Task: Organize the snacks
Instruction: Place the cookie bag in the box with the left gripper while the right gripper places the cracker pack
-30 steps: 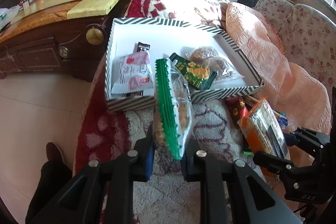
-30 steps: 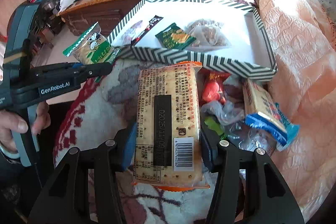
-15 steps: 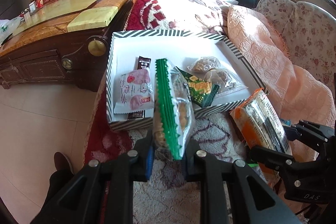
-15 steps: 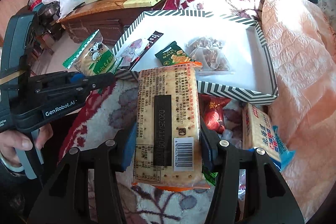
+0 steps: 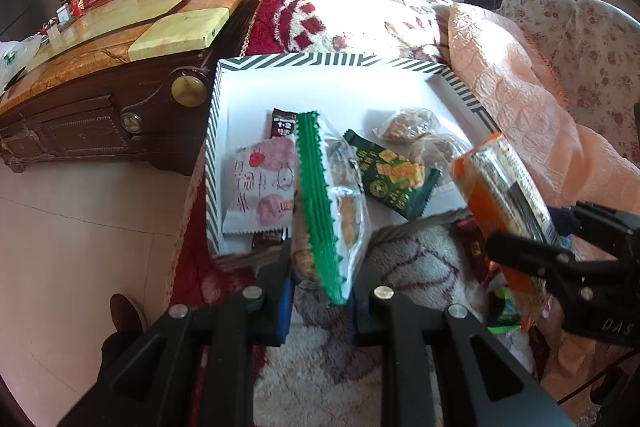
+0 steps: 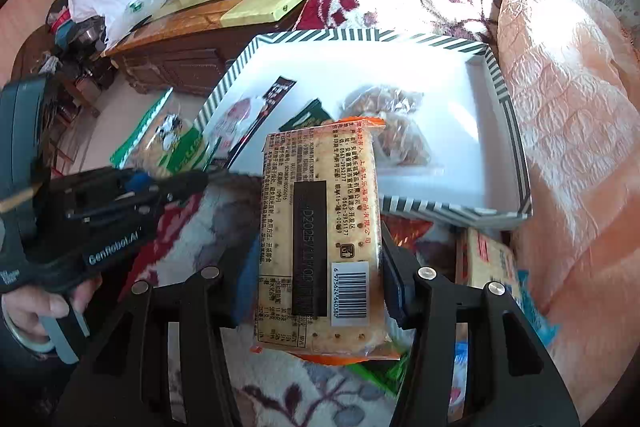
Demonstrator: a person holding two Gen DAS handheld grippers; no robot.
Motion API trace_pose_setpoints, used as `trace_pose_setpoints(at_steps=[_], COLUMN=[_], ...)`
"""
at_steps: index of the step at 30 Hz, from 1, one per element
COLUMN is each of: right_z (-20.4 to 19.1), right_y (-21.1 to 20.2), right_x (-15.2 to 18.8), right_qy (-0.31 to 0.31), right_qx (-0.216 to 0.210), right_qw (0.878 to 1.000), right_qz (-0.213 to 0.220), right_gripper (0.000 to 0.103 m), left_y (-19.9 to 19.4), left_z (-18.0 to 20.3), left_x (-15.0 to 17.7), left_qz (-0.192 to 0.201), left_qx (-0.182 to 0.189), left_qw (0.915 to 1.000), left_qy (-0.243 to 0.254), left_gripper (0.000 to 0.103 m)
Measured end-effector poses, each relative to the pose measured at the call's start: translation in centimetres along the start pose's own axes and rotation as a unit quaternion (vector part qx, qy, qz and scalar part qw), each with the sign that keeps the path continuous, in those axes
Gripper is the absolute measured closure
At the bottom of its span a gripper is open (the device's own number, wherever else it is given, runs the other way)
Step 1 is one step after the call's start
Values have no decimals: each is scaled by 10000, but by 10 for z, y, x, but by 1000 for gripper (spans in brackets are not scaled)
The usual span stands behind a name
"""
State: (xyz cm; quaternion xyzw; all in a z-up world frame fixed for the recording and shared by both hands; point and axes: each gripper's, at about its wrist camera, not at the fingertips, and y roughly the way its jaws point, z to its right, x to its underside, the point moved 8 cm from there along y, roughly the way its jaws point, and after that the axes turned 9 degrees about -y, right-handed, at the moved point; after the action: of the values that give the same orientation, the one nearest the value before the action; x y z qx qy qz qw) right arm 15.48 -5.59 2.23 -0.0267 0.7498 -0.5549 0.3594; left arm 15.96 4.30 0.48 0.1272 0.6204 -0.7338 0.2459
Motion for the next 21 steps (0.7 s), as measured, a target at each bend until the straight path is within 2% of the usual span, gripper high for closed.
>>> trace_pose_setpoints(at_steps=[9, 21], right_z=[12, 22], right_y=[15, 32], right_x=[-29, -50], right_qy=[-39, -47], right_qx=[58, 143], right_qw=[10000, 9999], right_qz=[3, 44], right_gripper=[51, 51], left_y=[14, 37], left_z=[-2, 9], left_x=[-20, -44], left_qz=[-2, -57], left_qx=[-109, -78], left_qw=[9999, 10000], left_qy=[27, -14], left_gripper=[81, 81])
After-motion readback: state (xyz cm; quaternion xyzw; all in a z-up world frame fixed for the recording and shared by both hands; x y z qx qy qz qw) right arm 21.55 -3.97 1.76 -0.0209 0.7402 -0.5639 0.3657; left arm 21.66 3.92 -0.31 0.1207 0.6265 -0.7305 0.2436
